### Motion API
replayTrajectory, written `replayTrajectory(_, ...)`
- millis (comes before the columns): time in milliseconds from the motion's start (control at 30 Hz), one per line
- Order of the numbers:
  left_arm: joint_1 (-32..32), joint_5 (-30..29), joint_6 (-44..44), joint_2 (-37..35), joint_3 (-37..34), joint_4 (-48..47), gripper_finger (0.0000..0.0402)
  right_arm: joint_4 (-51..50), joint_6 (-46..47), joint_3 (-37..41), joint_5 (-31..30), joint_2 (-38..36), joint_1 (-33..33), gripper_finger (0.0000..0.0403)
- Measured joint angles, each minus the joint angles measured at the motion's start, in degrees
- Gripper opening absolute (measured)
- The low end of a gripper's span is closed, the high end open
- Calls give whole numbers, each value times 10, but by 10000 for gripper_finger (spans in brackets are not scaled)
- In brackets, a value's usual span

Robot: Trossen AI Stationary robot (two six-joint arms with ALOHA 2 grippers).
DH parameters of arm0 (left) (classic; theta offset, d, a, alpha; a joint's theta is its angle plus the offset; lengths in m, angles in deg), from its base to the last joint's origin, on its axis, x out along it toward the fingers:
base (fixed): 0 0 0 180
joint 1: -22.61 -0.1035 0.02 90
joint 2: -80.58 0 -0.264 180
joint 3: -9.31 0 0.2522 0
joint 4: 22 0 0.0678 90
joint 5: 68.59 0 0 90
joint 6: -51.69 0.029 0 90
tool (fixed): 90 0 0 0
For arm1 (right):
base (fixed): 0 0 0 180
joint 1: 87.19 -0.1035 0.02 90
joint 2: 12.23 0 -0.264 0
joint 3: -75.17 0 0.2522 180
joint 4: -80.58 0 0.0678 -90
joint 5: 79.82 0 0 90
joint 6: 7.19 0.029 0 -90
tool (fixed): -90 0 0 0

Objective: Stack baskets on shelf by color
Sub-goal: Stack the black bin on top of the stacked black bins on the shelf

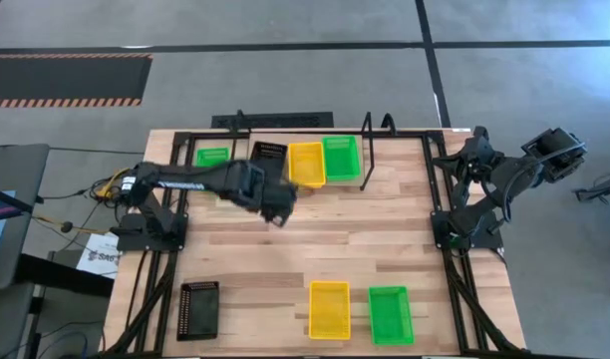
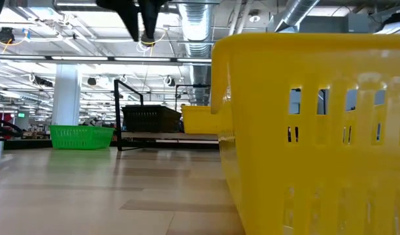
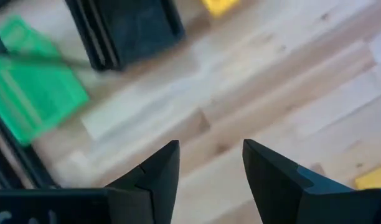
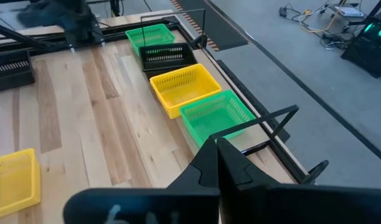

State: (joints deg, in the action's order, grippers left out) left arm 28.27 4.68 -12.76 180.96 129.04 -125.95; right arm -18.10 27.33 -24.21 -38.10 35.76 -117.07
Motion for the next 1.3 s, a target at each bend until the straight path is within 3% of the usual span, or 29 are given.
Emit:
replayTrajectory(333, 102, 13, -202, 0, -78, 1, 164, 0, 0, 0, 0, 0, 0, 3)
replayTrajectory(667, 155, 12, -258, 0, -129, 2, 164, 2, 0, 0, 2, 0, 0, 3)
replayTrajectory(933, 197, 109, -313, -18, -199, 3, 164, 14, 1, 0, 2, 0, 0, 3)
replayTrajectory(1300, 368, 176, -677, -125, -280, 0, 164, 16, 25, 0, -1, 0, 0, 3)
